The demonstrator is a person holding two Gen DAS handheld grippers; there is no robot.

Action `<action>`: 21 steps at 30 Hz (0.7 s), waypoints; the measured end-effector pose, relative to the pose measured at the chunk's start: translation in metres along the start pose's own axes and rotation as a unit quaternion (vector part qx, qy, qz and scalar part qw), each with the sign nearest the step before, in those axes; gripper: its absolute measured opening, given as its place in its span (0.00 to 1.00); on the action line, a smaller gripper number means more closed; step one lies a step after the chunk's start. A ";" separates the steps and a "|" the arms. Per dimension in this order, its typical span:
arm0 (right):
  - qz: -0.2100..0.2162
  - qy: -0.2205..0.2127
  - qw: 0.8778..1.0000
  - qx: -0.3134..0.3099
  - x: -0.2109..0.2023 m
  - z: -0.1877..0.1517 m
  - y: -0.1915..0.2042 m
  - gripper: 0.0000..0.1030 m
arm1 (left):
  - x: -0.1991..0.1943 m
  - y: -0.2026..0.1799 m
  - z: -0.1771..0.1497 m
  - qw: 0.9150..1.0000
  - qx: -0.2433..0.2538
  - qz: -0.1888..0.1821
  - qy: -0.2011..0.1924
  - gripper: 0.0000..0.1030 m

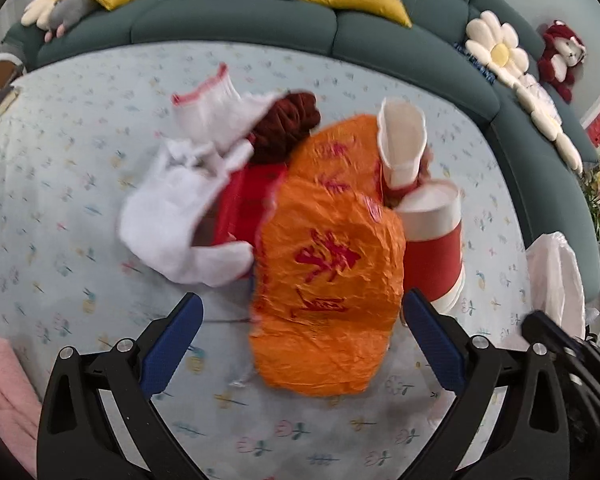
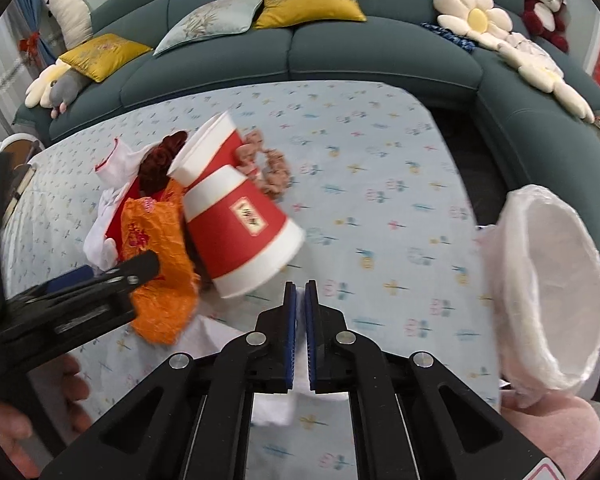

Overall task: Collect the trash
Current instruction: 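Grasp the white tissue with the right tool while the left tool grasps the orange plastic bag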

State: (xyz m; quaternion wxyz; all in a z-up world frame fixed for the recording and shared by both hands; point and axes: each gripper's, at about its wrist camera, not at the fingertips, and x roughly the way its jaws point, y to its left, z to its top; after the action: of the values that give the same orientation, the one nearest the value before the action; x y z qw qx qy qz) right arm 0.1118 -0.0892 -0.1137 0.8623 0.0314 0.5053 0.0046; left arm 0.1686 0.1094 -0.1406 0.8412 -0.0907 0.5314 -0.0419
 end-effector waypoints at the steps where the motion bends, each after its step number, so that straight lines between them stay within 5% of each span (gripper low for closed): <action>1: 0.001 0.000 1.000 0.004 -0.003 -0.001 -0.004 0.04 | 0.005 -0.004 -0.001 1.000 -0.001 -0.004 0.005 0.93; 5: 0.002 -0.002 1.000 0.017 -0.011 -0.005 -0.018 0.04 | 0.018 -0.014 -0.006 1.000 -0.002 0.004 0.021 0.89; 10: 0.005 -0.002 1.000 0.020 -0.015 -0.011 -0.023 0.04 | 0.026 -0.023 -0.013 1.000 0.002 0.001 0.031 0.58; 12: 0.007 -0.004 1.000 0.019 -0.017 -0.012 -0.024 0.04 | 0.024 -0.026 -0.014 0.999 0.008 -0.007 0.032 0.34; 15: 0.009 -0.011 1.000 0.016 -0.024 -0.012 -0.024 0.04 | 0.017 -0.033 -0.017 0.999 0.019 -0.010 0.028 0.13; 21: 0.015 -0.035 0.999 0.022 -0.044 -0.009 -0.030 0.04 | -0.007 -0.043 -0.020 0.999 0.025 -0.020 0.008 0.08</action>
State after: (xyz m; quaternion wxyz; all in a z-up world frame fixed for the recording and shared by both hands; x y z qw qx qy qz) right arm 0.0812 -0.1205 -0.0815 0.8783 0.0582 0.4746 0.0051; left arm 0.1489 0.0664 -0.1346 0.8381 -0.0797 0.5348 -0.0727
